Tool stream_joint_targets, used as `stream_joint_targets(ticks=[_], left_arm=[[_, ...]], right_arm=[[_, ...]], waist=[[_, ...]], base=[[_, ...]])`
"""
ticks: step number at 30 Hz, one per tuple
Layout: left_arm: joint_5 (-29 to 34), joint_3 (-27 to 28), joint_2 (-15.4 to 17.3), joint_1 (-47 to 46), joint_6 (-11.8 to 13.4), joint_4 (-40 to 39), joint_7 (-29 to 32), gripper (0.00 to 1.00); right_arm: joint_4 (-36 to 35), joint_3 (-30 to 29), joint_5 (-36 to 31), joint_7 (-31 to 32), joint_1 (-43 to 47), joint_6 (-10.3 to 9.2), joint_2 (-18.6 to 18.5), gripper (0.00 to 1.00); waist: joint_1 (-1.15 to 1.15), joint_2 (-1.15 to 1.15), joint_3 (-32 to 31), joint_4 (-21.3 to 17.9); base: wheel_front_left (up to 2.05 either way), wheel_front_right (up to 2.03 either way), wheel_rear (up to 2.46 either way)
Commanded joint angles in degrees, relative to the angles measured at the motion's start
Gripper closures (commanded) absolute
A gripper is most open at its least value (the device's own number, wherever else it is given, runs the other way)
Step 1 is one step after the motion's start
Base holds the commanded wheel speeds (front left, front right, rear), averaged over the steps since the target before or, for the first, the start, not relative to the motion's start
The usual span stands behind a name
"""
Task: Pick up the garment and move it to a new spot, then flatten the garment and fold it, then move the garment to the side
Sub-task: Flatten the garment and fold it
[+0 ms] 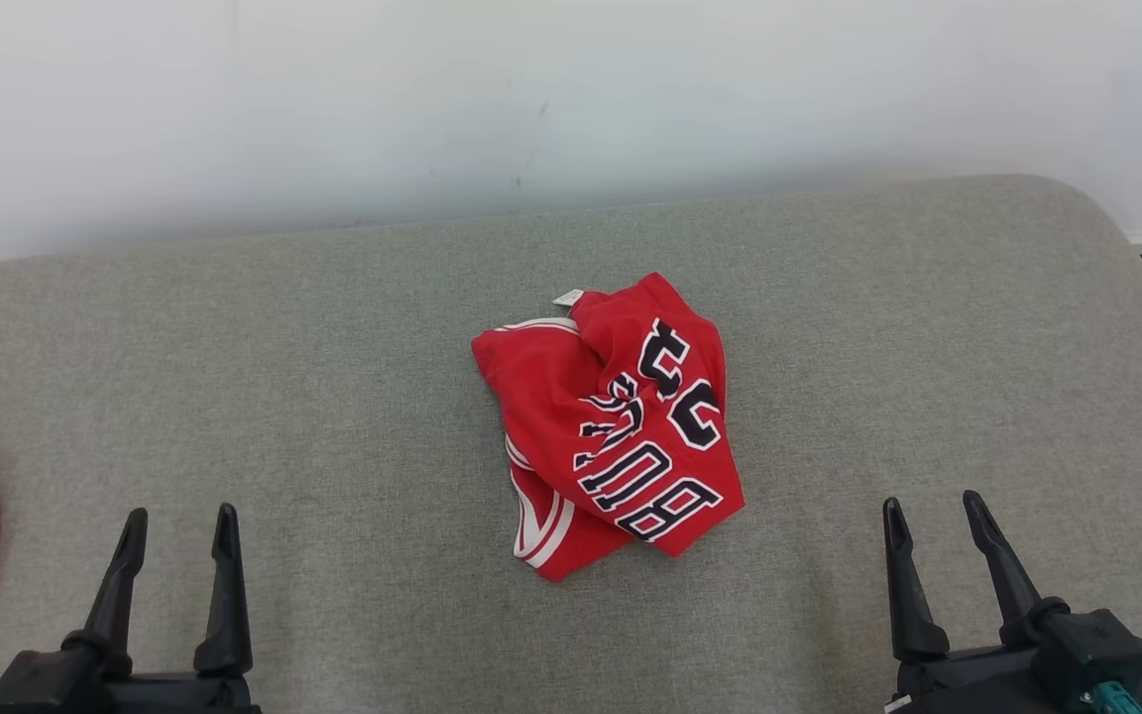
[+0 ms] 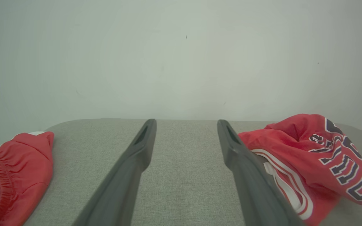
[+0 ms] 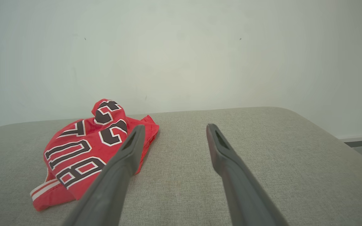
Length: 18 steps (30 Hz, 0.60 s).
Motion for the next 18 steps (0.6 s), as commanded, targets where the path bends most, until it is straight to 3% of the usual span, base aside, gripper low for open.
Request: stream_joint_targets(ticks=[1, 6, 18], left_arm=[[0.5, -0.3, 0.5, -0.5, 0.1, 0.1, -0.1, 0.00], [-0.3, -2.7, 1.3, -1.6, 0.1, 1.0, -0.1, 0.00], [-4.2, -15.4, 5.3, -11.9, 0.1, 10.1, -0.1, 0.00]], right_arm=[[-0.2, 0.1, 0.2, 0.0, 0.4, -0.12, 0.0, 0.00], [0.0, 0.5, 0.2, 0.0, -0.1, -0.12, 0.0, 0.00], [0.4, 1.6, 1.1, 0.0, -2.9, -0.12, 0.0, 0.00]], waist=[[0.00, 0.00, 0.1, -0.2], [0.00, 0.00, 0.6, -0.9], [0.00, 0.00, 6.0, -6.3]], base=[[0.00, 0.00, 0.00], [0.00, 0.00, 0.00], [0.00, 0.00, 0.00]])
